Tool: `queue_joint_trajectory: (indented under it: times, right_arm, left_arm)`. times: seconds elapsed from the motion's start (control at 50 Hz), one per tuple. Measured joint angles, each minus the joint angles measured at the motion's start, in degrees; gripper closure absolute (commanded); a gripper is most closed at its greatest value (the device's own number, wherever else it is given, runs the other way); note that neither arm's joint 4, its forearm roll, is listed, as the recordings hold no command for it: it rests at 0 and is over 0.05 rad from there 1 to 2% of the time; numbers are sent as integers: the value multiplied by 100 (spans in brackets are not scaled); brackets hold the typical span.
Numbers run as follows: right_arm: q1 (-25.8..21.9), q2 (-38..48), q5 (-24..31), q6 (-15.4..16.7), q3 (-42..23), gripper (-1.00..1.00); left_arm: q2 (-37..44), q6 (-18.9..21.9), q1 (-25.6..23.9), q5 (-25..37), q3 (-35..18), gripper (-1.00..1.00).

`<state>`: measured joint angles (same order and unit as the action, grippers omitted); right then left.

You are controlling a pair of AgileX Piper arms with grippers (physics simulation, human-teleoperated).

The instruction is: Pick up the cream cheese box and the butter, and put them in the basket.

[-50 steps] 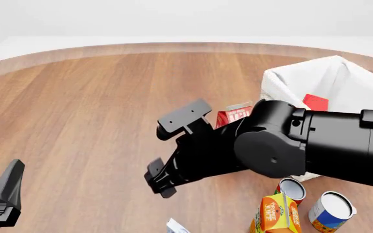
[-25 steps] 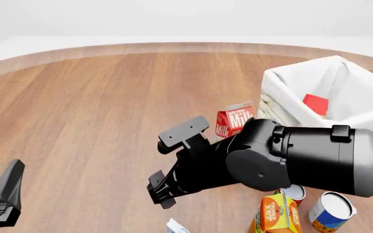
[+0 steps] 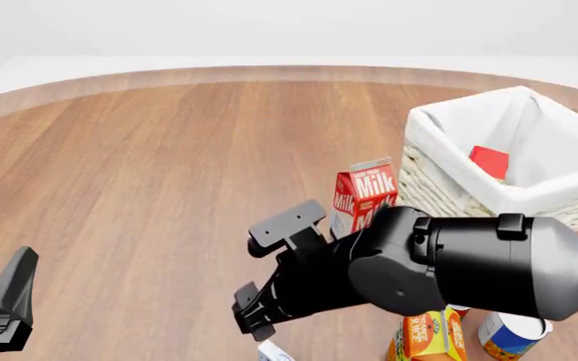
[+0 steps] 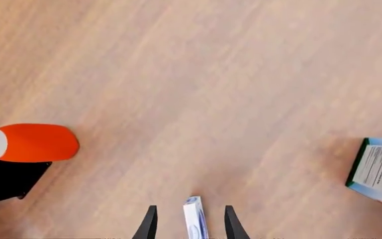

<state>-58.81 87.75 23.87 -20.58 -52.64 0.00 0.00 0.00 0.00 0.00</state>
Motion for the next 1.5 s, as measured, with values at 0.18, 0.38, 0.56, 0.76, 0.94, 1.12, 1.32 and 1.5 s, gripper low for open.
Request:
queue_joint_trajectory:
  times: [0.18, 0.38, 0.56, 0.76, 0.94, 1.12, 1.32, 1.5]
  right_arm:
    - [9, 30, -31, -17, 53, -100]
    - [36, 47, -102, -67, 140, -100]
    - [29, 69, -182, -146, 250, -100]
    - [-16, 130, -277, -252, 355, -100]
    - [-96, 229, -375, -363, 412, -100]
    - [-120, 319, -474, -413, 464, -100]
    - [-128, 397, -588, -457, 543, -100]
    - [-122, 440, -650, -460, 589, -100]
  left_arm:
    - [0, 0, 0, 0, 0, -100]
    - [0, 0, 0, 0, 0, -100]
    - [0, 0, 0, 0, 0, -100]
    - [0, 0, 0, 0, 0, -100]
    - [0, 0, 0, 0, 0, -100]
    - [0, 0, 0, 0, 0, -100]
    - [0, 0, 0, 0, 0, -100]
    - [0, 0, 0, 0, 0, -100]
